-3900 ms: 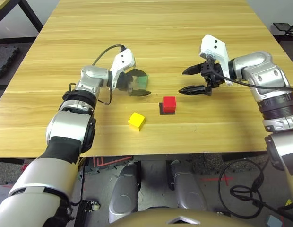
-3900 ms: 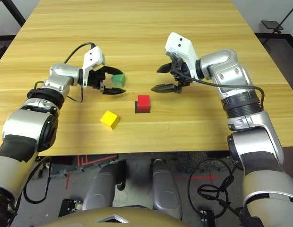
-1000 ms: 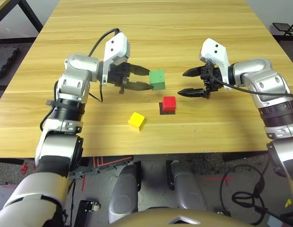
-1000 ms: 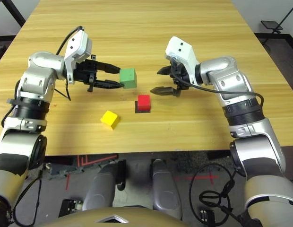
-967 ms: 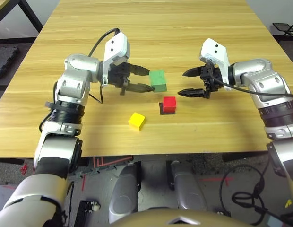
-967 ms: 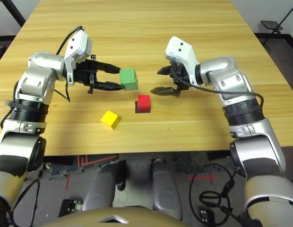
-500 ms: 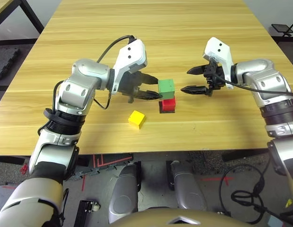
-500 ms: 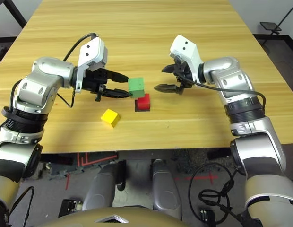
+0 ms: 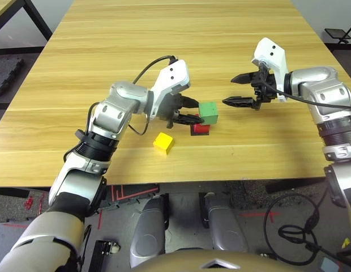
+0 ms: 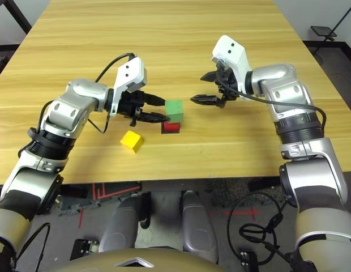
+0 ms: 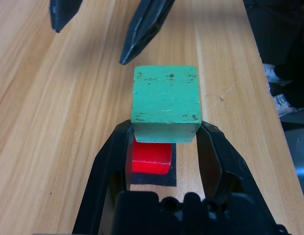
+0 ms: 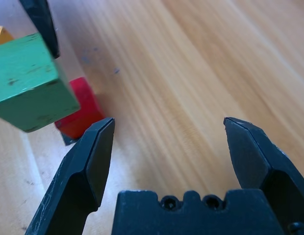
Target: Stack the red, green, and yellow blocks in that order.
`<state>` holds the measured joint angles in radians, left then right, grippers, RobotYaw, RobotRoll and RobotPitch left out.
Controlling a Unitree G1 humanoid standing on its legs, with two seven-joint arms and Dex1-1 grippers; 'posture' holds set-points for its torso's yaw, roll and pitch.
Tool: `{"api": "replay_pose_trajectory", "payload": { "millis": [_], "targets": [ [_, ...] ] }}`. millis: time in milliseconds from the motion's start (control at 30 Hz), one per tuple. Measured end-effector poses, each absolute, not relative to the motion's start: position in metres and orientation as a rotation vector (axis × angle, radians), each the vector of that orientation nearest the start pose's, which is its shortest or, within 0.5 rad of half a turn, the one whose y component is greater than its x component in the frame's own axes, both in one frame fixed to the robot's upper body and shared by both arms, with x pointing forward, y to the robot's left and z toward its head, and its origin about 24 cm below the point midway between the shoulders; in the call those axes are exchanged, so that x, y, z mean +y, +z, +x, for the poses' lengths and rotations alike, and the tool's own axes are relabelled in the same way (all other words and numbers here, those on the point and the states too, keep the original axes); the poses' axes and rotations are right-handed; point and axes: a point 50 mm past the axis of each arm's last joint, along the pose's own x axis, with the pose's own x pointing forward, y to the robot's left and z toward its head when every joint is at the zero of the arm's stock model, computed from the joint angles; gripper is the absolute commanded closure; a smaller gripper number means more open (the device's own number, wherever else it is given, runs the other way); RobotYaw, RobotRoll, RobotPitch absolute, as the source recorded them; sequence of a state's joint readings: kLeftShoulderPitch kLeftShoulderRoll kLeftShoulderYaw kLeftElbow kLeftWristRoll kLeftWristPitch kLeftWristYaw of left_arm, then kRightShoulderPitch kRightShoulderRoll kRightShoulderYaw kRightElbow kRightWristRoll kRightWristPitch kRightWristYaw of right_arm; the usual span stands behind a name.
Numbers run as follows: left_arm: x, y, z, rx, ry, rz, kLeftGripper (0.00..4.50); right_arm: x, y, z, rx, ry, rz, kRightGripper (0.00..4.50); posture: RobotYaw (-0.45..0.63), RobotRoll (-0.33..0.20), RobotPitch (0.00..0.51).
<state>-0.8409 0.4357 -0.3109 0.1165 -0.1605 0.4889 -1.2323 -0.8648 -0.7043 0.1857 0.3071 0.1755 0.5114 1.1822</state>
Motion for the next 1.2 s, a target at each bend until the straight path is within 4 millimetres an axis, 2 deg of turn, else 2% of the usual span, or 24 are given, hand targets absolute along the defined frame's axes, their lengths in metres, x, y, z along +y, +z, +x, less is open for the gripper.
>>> {"api": "replay_pose_trajectory", "payload": {
  "millis": [333, 633, 1067, 1200],
  "targets": [
    [0.085, 0.186, 0.325, 0.153, -1.453, 0.511, 2.5, -0.193, 0.207, 0.339, 0.324, 1.068, -0.477, 0.0, 0.18, -0.005, 0.168],
    [0.087, 0.174, 0.33, 0.188, -1.461, 0.539, 2.5, -0.19, 0.212, 0.336, 0.304, 1.077, -0.468, 0.0, 0.18, -0.01, 0.175],
    [0.092, 0.172, 0.343, 0.16, -1.442, 0.563, 2.5, -0.189, 0.215, 0.335, 0.295, 1.07, -0.468, 0.0, 0.17, -0.013, 0.175],
    [0.093, 0.169, 0.343, 0.184, -1.447, 0.565, 1.14, -0.19, 0.216, 0.335, 0.292, 1.064, -0.468, 0.0, 0.18, -0.008, 0.173]
  ]
}}
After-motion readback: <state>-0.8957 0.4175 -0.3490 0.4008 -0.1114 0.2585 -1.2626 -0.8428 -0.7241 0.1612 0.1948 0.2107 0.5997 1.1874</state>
